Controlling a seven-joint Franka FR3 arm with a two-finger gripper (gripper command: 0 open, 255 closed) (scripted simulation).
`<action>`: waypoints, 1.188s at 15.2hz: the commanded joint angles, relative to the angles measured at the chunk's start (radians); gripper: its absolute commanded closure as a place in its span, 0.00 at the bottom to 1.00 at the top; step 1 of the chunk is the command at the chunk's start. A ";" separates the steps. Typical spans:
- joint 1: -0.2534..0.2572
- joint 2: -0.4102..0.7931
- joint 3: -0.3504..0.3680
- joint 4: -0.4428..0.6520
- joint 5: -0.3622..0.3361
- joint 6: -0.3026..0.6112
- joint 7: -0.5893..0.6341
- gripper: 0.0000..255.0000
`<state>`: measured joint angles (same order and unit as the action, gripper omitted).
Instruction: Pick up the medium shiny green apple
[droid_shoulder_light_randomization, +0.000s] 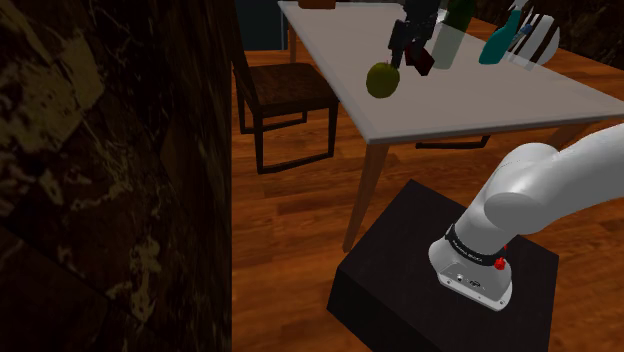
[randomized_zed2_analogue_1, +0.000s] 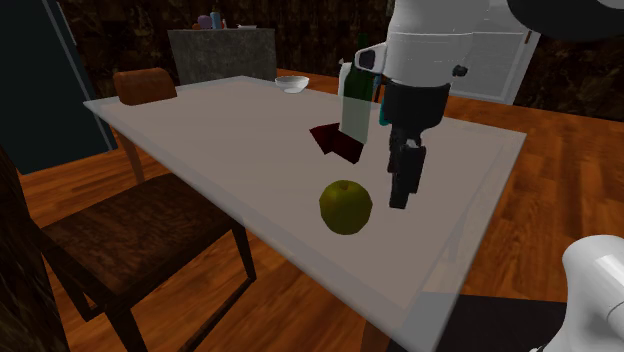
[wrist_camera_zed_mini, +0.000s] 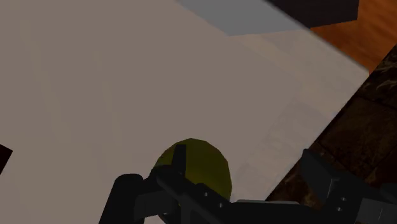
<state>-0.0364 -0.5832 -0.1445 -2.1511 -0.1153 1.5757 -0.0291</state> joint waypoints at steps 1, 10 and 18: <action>-0.001 0.110 -0.027 0.110 0.001 -0.017 -0.028 0.00; -0.010 0.302 -0.082 0.271 0.016 -0.024 -0.087 0.00; -0.012 0.292 -0.083 0.212 0.013 0.025 -0.084 1.00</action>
<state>-0.0476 -0.2916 -0.2273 -1.9371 -0.1015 1.5998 -0.1134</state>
